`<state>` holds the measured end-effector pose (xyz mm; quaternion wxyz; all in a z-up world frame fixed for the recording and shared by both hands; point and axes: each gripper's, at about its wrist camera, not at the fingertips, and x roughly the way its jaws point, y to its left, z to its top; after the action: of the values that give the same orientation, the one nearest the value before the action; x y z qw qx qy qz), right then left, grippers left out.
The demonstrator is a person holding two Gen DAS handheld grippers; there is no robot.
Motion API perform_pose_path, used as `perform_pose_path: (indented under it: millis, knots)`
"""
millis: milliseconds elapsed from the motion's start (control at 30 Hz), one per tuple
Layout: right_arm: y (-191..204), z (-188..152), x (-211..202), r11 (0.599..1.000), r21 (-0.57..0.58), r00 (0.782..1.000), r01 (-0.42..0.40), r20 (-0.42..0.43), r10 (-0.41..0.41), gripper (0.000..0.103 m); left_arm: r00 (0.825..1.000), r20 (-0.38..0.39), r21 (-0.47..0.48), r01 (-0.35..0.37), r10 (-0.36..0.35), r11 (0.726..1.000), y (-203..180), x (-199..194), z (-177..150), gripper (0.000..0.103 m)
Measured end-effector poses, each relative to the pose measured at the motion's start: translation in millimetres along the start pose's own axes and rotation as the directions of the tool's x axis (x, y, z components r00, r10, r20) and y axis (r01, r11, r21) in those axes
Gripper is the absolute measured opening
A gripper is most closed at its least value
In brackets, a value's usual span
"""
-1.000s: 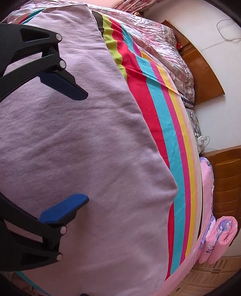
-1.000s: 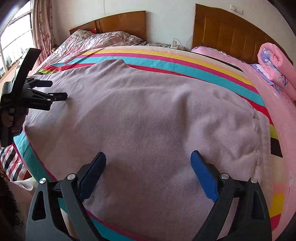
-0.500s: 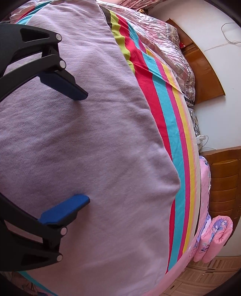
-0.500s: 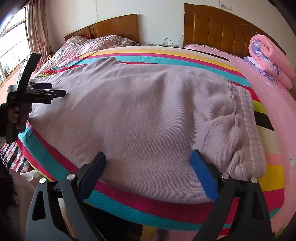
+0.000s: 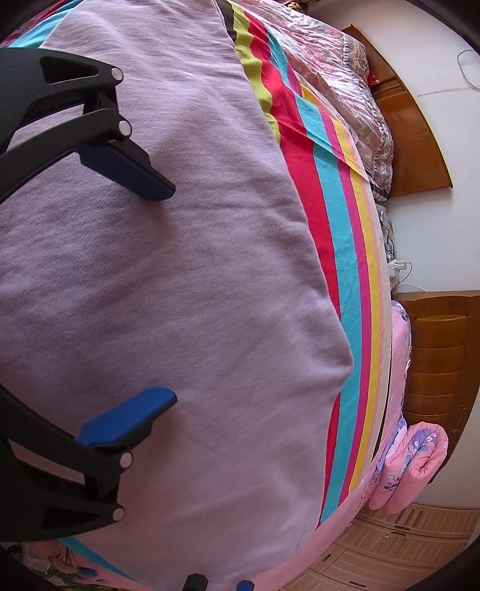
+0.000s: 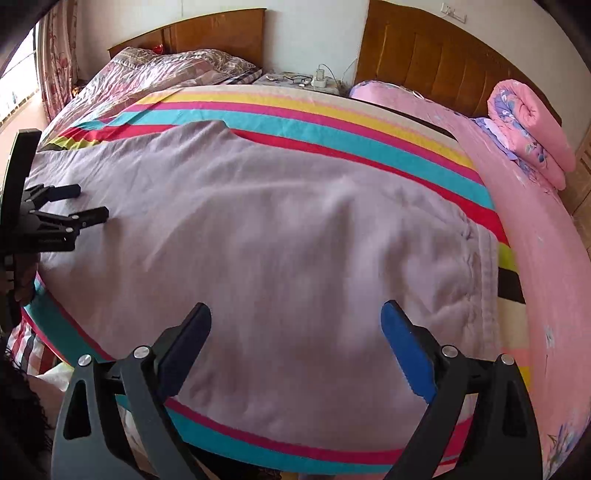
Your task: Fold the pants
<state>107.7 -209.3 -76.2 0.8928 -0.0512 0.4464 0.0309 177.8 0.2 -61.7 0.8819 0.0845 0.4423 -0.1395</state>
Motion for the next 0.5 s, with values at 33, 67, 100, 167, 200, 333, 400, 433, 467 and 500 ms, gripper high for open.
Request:
perform_pose_path:
  millis: [33, 67, 100, 167, 200, 333, 400, 433, 467, 500]
  knots:
    - [17.8, 16.4, 1.6, 0.999, -0.036, 0.999, -0.018, 0.029, 0.019, 0.09, 1.0, 0.017, -0.02, 0.004, -0.004, 1.0, 8.8, -6.1, -1.4, 0.102]
    - [37.2, 32.3, 5.1, 0.996, -0.081, 0.998, -0.035, 0.051, 0.039, 0.09, 0.999, 0.032, -0.049, 0.009, -0.007, 0.999, 20.9, -12.8, -3.3, 0.102]
    - [58.6, 47.6, 10.5, 0.99, -0.13, 0.996, -0.062, 0.061, 0.07, 0.09, 0.999, 0.049, -0.088, 0.015, -0.011, 0.996, 36.6, -20.2, -5.8, 0.102]
    - [103.6, 73.5, 24.0, 0.968, -0.227, 0.99, -0.104, 0.074, 0.123, 0.09, 0.994, 0.104, -0.212, 0.061, -0.04, 0.975, 80.7, -41.1, -15.1, 0.102]
    - [126.4, 85.1, 30.1, 0.953, -0.274, 0.985, -0.129, 0.078, 0.155, 0.09, 0.99, 0.133, -0.296, 0.089, -0.051, 0.951, 109.3, -52.7, -22.7, 0.102]
    - [207.4, 115.2, 49.8, 0.892, -0.389, 0.959, -0.23, 0.067, 0.277, 0.09, 0.959, 0.283, -0.672, 0.22, -0.03, 0.707, 238.0, -97.8, -88.1, 0.102]
    - [240.5, 121.0, 54.4, 0.86, -0.425, 0.941, -0.281, 0.053, 0.334, 0.09, 0.94, 0.341, -0.806, 0.28, 0.023, 0.521, 295.7, -113.6, -133.8, 0.101]
    - [255.6, 121.6, 56.1, 0.843, -0.447, 0.935, -0.299, 0.041, 0.353, 0.09, 0.93, 0.364, -0.844, 0.303, 0.058, 0.443, 318.8, -120.0, -154.3, 0.1]
    - [269.4, 120.4, 56.9, 0.826, -0.471, 0.93, -0.31, 0.029, 0.366, 0.09, 0.92, 0.379, -0.868, 0.319, 0.095, 0.38, 338.6, -124.9, -172.1, 0.1]
    - [280.8, 118.8, 57.0, 0.81, -0.493, 0.927, -0.316, 0.021, 0.374, 0.09, 0.914, 0.387, -0.886, 0.33, 0.124, 0.327, 356.3, -127.3, -187.2, 0.1]
